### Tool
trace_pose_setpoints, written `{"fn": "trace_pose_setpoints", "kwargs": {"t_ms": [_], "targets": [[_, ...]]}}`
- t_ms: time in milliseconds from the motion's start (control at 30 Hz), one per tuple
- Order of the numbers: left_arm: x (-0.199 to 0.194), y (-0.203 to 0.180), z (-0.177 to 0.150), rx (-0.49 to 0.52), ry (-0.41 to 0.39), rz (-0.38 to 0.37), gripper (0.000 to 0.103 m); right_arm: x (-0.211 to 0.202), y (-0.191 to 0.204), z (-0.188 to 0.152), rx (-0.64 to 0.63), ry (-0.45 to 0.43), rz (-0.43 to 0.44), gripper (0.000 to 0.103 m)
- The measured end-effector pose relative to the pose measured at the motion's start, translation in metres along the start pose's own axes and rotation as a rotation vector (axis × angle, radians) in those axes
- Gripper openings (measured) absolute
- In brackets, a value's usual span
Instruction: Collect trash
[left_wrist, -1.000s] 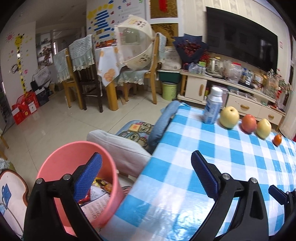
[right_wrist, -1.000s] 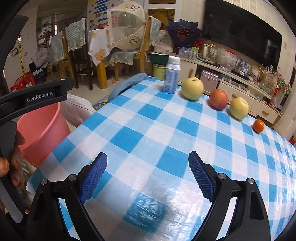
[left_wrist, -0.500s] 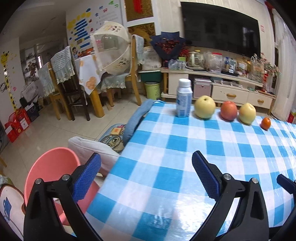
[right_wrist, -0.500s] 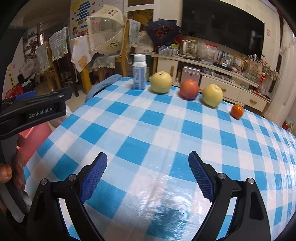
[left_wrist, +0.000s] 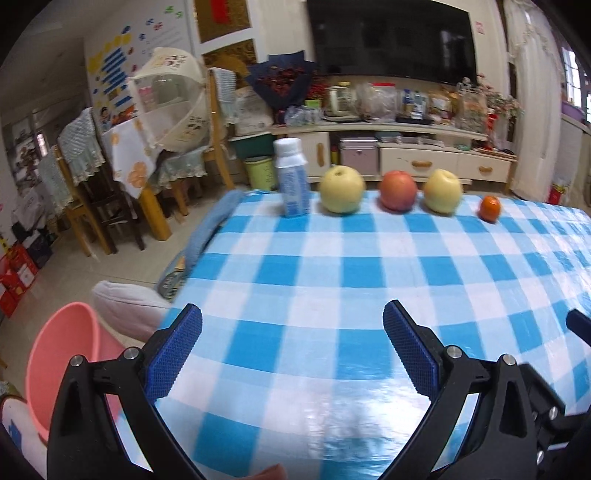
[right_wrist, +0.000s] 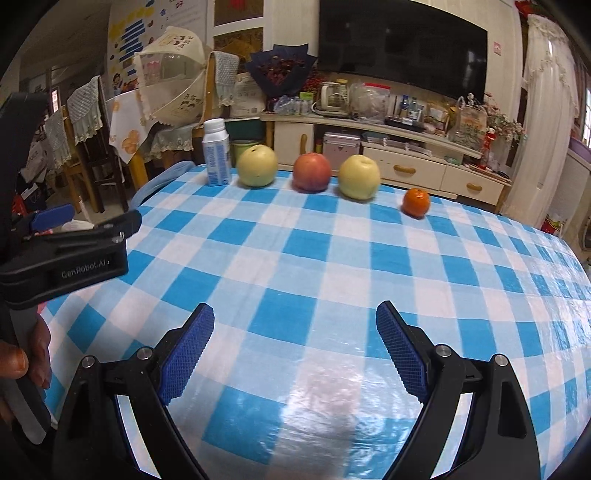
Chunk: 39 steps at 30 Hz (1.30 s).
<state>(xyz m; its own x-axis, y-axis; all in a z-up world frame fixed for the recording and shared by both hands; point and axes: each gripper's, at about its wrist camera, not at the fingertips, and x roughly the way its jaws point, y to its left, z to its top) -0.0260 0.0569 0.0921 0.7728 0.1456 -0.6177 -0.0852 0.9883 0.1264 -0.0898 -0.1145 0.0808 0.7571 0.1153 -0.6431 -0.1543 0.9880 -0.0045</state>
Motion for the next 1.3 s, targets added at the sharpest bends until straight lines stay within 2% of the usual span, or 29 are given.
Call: {"fn": "trace_pose_setpoints", "kwargs": {"t_ms": [133, 367, 600, 1033, 1133, 1300], "targets": [[-0.002, -0.017, -0.003, 0.003, 0.0, -0.063, 0.099, -0.005, -0.021, -0.003, 0.025, -0.013, -0.021, 0.089], [-0.005, -0.043, -0.008, 0.007, 0.009, -0.124, 0.099, -0.013, -0.045, -0.01, 0.018, -0.044, -0.078, 0.089], [-0.007, -0.057, -0.013, 0.0, 0.009, -0.132, 0.099, -0.016, -0.065, -0.015, 0.042, -0.056, -0.102, 0.089], [0.003, -0.075, -0.024, 0.044, 0.035, -0.13, 0.099, -0.011, -0.071, -0.021, 0.054, -0.033, -0.094, 0.09], [0.014, -0.077, -0.028, 0.034, 0.077, -0.134, 0.099, -0.005, -0.073, -0.022, 0.067, -0.009, -0.085, 0.09], [0.038, -0.084, -0.038, 0.018, 0.174, -0.113, 0.099, 0.018, -0.082, -0.028, 0.133, 0.08, -0.073, 0.09]]}}
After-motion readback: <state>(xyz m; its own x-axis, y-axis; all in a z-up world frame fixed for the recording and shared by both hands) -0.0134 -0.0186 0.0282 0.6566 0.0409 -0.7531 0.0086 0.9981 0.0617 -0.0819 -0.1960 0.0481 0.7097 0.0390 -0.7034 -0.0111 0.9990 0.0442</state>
